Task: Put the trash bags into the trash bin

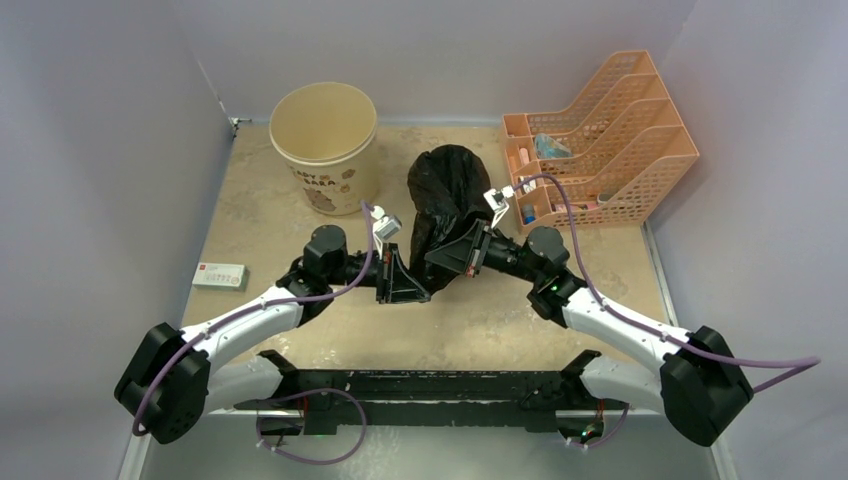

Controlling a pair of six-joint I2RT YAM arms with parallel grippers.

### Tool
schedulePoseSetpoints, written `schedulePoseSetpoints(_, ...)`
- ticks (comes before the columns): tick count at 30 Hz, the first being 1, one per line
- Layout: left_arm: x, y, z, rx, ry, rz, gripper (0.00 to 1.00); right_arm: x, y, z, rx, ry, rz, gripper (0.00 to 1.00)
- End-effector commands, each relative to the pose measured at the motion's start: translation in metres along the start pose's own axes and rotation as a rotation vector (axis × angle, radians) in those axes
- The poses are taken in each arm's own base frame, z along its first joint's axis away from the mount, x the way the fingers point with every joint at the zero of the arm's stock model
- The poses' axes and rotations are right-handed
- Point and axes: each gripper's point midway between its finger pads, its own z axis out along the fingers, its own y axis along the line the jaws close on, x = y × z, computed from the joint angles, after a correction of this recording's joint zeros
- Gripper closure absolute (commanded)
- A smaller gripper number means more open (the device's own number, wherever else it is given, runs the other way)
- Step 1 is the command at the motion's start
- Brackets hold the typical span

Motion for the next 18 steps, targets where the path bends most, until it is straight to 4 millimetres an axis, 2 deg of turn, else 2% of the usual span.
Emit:
schedulePoseSetpoints(1, -0.01, -0.009, 0.001, 0.028, -0.025, 0.067, 1.0, -0.005, 0.014, -0.001, -0.06, -0.014, -0.036, 0.93)
schedulePoseSetpoints(10, -0.017, -0.016, 0.003, 0.077, -0.066, 0.068, 1.0, 0.012, 0.011, -0.005, -0.105, 0.039, -0.031, 0.6)
schedulePoseSetpoints(18, -0.019, -0.013, 0.004, 0.068, -0.084, 0.056, 1.0, 0.019, 0.015, -0.005, -0.123, 0.063, -0.035, 0.53)
